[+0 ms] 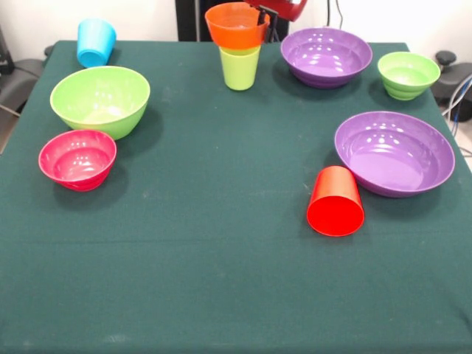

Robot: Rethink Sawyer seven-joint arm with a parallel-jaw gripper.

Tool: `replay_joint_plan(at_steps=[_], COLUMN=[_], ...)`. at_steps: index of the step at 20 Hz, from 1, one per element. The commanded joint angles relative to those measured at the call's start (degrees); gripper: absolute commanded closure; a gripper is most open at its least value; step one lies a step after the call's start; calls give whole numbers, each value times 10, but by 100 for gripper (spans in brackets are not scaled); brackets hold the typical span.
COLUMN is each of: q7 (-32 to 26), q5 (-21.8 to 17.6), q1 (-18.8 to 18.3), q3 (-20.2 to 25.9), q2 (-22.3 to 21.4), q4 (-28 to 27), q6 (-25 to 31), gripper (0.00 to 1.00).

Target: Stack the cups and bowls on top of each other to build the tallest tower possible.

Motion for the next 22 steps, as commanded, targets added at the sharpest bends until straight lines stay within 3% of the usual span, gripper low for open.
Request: replay_joint_plan(at_steps=[1,14,22], q7=[41,40,16], q5=[-22,-22,-22], q1=[-11,-11,-7], q3=[55,55,49], q2=[27,45,50], q4=[-13,-29,-70], q6=[-38,-45,38], gripper=[100,100,100])
